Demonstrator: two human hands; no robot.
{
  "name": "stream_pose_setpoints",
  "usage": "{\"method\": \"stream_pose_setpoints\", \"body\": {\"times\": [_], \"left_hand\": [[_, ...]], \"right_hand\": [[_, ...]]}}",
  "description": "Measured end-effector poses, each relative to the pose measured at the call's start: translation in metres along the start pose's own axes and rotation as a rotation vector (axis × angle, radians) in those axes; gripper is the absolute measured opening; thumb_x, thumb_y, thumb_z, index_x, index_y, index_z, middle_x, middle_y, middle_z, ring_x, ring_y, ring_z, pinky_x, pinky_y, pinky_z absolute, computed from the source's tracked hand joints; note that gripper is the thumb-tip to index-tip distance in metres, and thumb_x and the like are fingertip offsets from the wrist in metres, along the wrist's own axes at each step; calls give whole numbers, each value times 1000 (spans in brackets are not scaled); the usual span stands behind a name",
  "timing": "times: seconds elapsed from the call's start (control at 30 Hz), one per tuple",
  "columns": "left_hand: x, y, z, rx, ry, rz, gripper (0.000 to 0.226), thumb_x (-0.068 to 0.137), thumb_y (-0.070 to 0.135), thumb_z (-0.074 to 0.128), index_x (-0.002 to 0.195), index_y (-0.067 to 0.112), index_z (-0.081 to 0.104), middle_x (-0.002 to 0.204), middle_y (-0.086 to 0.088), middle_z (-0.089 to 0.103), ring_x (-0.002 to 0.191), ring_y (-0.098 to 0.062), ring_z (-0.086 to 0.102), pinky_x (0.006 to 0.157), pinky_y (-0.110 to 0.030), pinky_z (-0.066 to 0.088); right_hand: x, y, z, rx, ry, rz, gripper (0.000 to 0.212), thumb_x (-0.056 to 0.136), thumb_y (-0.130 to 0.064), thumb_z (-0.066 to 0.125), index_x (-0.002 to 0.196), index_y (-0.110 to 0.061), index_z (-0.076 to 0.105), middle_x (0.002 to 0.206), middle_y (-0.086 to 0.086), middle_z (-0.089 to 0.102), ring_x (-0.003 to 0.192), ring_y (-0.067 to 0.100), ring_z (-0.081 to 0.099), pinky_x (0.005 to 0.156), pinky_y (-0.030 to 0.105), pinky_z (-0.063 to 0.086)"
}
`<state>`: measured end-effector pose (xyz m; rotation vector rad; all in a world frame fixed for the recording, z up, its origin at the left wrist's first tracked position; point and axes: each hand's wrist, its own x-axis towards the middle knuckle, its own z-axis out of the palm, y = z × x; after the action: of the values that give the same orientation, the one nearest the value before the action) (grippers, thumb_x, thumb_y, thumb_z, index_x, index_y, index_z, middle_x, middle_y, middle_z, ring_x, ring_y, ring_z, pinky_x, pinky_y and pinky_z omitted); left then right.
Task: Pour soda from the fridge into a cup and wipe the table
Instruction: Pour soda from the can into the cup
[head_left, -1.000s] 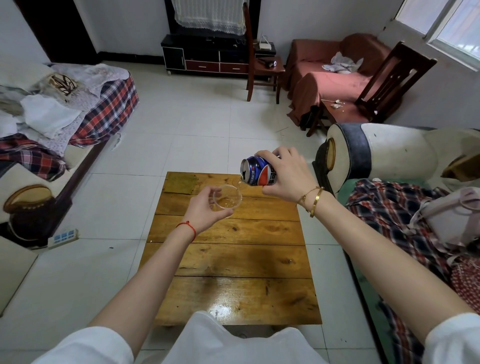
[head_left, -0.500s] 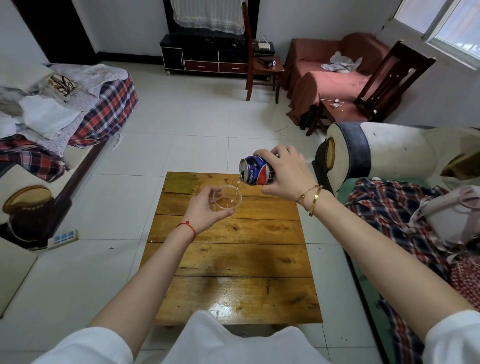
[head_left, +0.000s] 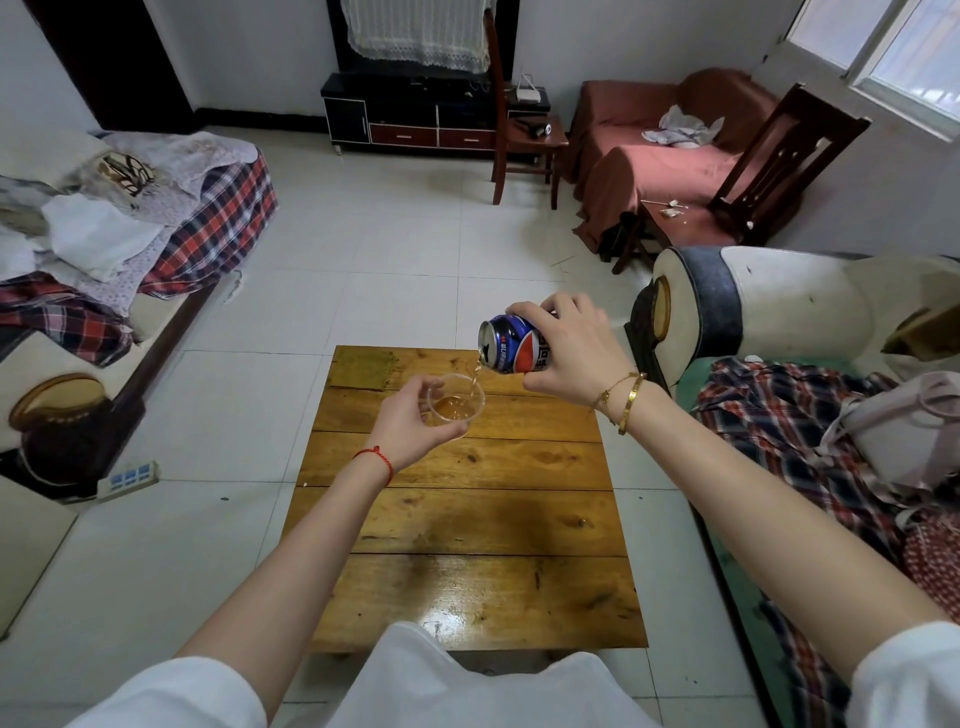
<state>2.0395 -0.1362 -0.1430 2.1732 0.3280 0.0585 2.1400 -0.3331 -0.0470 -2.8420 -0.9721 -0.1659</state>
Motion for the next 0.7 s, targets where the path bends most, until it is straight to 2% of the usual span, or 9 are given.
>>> {"method": "stream_pose_setpoints", "body": {"times": [0.2, 0.43, 0.7], "left_hand": [[-2, -1, 0, -5, 8, 3, 71, 73, 34, 84, 133, 15, 50, 133, -4, 60, 120, -21, 57, 96, -29, 47], [-4, -2, 1, -7, 8, 1, 71, 73, 33, 84, 133, 16, 50, 132, -3, 61, 121, -22, 57, 98, -33, 49], [-5, -2, 2, -13, 14, -3, 70, 73, 34, 84, 132, 18, 50, 130, -1, 61, 117, -17, 56, 90, -24, 45]], "right_hand": [[0, -1, 2, -8, -2, 3, 75, 72, -44, 71, 139, -33, 38, 122, 4, 49, 115, 22, 40, 92, 33, 36], [-2, 1, 3, -7, 7, 3, 74, 72, -44, 70, 138, -33, 39, 120, 4, 49, 114, 22, 41, 92, 34, 37], [-5, 3, 4, 3, 2, 10, 72, 72, -43, 70, 137, -33, 39, 119, 4, 49, 113, 22, 41, 91, 34, 36]]}}
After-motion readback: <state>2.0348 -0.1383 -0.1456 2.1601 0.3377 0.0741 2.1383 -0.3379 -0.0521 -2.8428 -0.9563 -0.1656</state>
